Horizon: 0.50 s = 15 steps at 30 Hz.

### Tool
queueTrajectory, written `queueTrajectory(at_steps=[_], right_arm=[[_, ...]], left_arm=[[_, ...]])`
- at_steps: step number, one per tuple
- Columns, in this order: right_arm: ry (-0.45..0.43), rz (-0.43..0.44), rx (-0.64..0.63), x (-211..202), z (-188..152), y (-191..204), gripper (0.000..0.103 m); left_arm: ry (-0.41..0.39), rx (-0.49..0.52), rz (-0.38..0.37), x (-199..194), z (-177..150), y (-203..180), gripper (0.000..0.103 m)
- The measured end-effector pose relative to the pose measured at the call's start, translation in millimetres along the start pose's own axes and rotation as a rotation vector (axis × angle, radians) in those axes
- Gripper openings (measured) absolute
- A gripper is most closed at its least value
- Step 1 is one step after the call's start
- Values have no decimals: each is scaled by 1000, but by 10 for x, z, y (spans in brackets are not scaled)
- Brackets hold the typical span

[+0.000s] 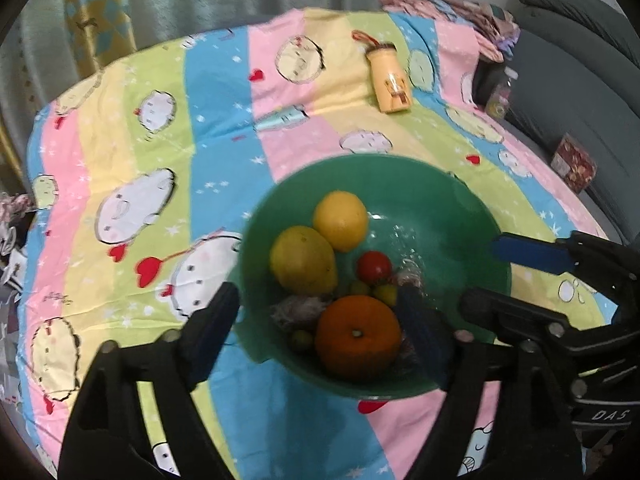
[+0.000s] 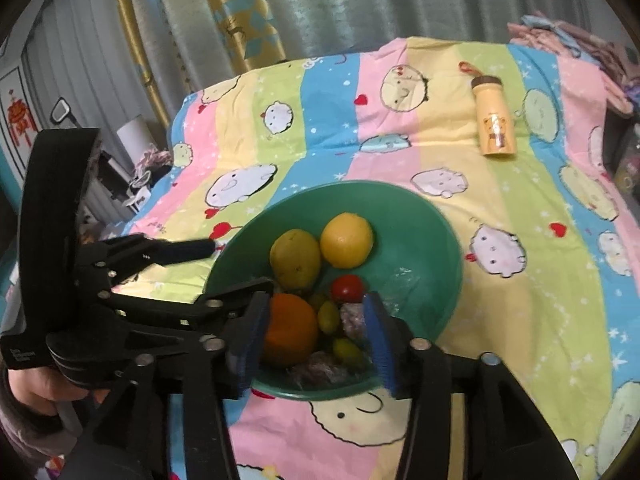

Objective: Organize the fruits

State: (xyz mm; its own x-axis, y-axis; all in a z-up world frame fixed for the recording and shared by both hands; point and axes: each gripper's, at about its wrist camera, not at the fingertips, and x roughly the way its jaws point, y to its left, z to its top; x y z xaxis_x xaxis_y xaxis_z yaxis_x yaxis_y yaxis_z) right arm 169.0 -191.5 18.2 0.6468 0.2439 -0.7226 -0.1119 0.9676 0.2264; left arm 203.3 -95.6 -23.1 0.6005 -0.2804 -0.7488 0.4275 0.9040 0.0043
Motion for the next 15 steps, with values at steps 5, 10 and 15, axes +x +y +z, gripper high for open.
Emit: queueTrajectory(at_steps=[5, 10, 15], right_arm=[[9, -38, -17, -184, 41, 69, 86], [-8, -88, -36, -407, 103, 159, 95], [-25, -62, -43, -644, 156, 216, 97]], left_arm=[[-58, -52, 26, -333, 19, 82, 102], [-77, -86, 67, -618, 46, 128, 103], [-94, -126, 88, -905, 48, 140, 103]])
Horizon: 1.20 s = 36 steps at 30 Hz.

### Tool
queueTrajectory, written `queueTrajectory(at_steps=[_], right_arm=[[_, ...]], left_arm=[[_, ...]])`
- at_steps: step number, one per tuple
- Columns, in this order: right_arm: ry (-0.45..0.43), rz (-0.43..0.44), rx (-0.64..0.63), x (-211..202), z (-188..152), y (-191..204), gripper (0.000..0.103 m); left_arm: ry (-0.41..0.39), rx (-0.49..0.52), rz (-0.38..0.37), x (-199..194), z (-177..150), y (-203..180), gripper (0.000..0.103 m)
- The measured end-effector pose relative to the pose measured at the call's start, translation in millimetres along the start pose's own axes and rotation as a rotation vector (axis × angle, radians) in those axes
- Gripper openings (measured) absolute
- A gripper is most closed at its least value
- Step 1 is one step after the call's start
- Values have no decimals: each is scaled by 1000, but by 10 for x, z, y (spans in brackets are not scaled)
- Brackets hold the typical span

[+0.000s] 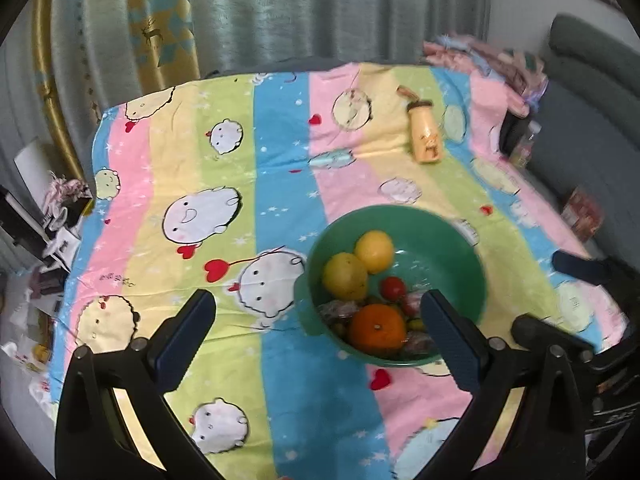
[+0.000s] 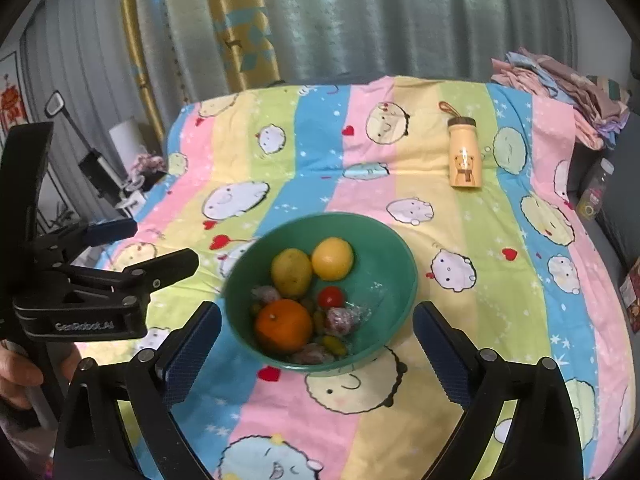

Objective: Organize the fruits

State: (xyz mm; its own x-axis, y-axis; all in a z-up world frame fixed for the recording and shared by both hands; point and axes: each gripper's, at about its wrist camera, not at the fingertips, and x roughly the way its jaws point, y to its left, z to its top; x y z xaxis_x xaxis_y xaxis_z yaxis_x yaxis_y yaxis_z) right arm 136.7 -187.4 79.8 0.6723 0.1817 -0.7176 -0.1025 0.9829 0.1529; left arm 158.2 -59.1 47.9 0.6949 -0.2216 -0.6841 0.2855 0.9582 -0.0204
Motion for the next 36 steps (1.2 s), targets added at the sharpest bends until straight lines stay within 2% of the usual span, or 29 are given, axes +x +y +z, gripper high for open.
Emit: queueTrajectory(at_steps=[2, 7, 11, 36], right_arm=[[3, -3, -13, -62, 8, 30, 97], [-6, 0, -37, -211, 16, 100, 97], [-6, 2, -51, -268, 26, 143, 97], [-1, 13, -49, -234, 44, 183, 97]], left_arm=[[-17, -23, -25, -99, 7, 12, 103], [-38, -29, 91, -249, 21, -25, 103], [-11, -54, 55, -272, 36, -4, 103], [-3, 8, 112, -245, 100, -140, 103]])
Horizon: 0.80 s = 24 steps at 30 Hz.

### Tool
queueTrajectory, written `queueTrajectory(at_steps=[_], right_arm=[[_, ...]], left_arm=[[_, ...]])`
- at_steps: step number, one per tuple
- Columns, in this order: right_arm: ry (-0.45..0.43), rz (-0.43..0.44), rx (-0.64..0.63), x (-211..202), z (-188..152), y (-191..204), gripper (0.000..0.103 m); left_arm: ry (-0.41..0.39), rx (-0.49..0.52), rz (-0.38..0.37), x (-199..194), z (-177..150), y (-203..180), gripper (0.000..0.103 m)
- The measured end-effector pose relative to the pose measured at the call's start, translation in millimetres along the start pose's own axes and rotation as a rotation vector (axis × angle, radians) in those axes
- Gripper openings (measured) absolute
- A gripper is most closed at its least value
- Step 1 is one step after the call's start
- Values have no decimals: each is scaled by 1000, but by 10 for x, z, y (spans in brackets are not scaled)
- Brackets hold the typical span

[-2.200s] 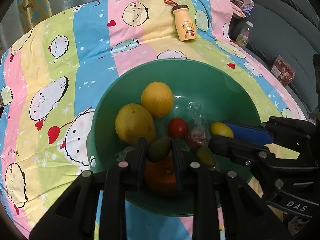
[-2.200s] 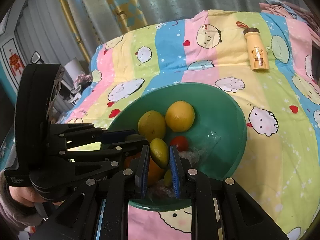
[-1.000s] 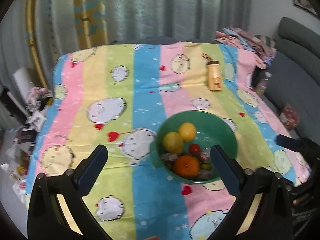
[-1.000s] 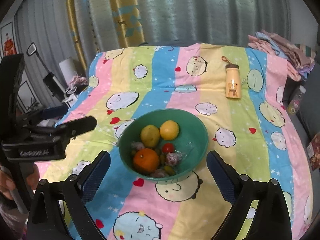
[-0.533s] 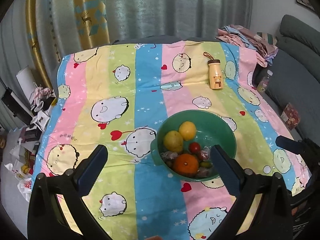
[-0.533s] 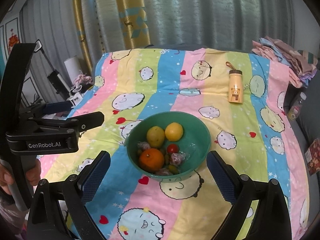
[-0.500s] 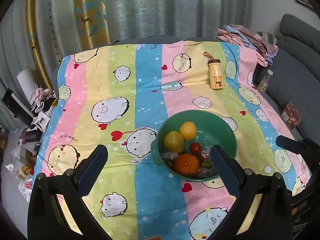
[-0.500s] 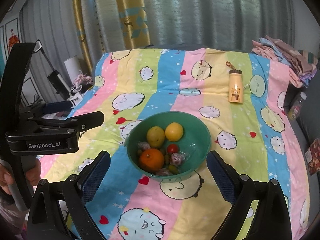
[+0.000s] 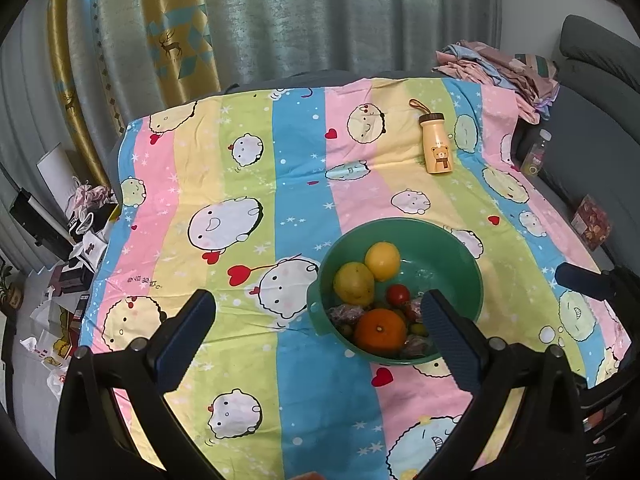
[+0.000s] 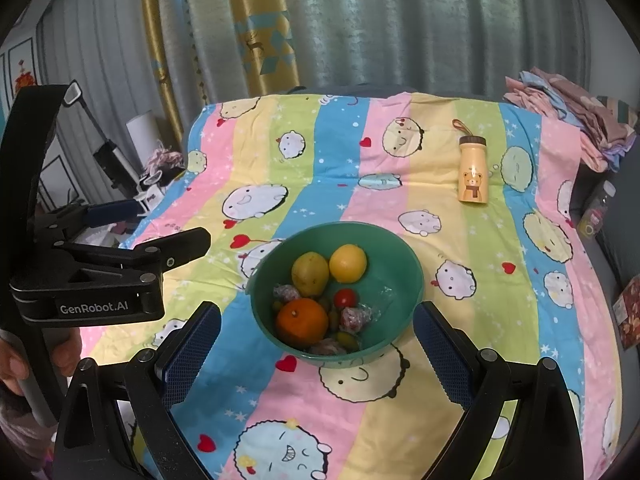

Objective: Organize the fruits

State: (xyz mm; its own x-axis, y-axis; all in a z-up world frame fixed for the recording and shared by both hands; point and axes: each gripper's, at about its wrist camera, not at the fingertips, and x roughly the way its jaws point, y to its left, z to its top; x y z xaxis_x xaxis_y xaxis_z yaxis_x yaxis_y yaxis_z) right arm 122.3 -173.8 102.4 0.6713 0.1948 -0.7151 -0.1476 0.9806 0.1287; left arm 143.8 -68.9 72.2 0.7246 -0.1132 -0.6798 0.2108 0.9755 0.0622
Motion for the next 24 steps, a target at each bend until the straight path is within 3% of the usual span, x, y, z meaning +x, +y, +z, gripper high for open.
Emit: queueTrajectory(at_steps=[24], right_arm=[[11, -2, 0, 83, -14, -68, 97]], left_arm=[[21, 19, 8, 137, 37, -62, 103]])
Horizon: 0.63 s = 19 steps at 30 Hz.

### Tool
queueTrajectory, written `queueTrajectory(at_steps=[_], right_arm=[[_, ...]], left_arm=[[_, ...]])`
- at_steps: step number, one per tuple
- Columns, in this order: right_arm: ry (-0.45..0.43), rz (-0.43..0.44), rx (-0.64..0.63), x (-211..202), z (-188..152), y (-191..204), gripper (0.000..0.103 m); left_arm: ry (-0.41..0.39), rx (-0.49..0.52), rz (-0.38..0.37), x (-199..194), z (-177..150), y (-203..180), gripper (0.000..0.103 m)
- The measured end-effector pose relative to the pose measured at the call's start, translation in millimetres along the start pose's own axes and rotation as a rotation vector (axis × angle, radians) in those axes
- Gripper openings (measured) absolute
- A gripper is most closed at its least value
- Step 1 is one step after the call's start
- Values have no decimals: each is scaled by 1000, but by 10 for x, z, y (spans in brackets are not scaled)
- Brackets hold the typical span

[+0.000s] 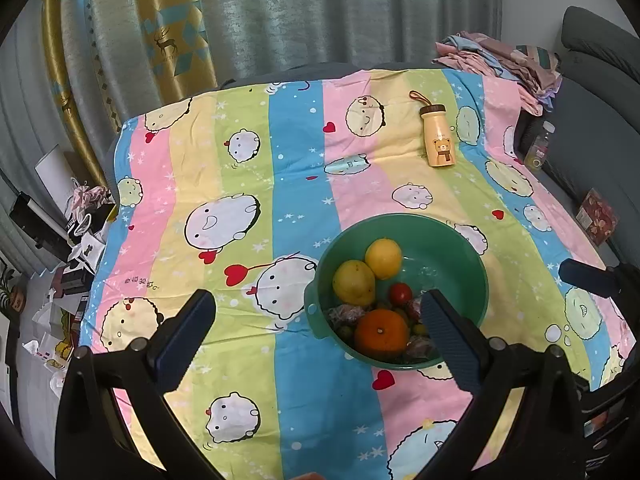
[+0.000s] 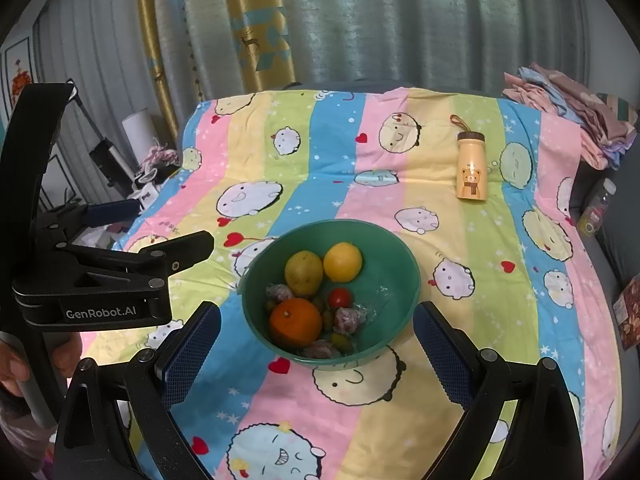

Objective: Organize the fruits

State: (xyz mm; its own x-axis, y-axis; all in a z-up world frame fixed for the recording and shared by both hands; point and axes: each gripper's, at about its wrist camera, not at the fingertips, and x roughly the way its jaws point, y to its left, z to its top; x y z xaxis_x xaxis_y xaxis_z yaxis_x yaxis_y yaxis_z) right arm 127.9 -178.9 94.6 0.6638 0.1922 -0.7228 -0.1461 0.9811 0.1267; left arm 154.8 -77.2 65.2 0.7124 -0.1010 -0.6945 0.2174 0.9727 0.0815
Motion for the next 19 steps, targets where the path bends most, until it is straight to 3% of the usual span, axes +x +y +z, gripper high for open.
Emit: queueTrajectory(at_steps=[19], right_arm=[[3, 3, -2, 29, 2, -23, 97]], left_arm=[[-25, -20, -16, -23, 25, 29, 103]])
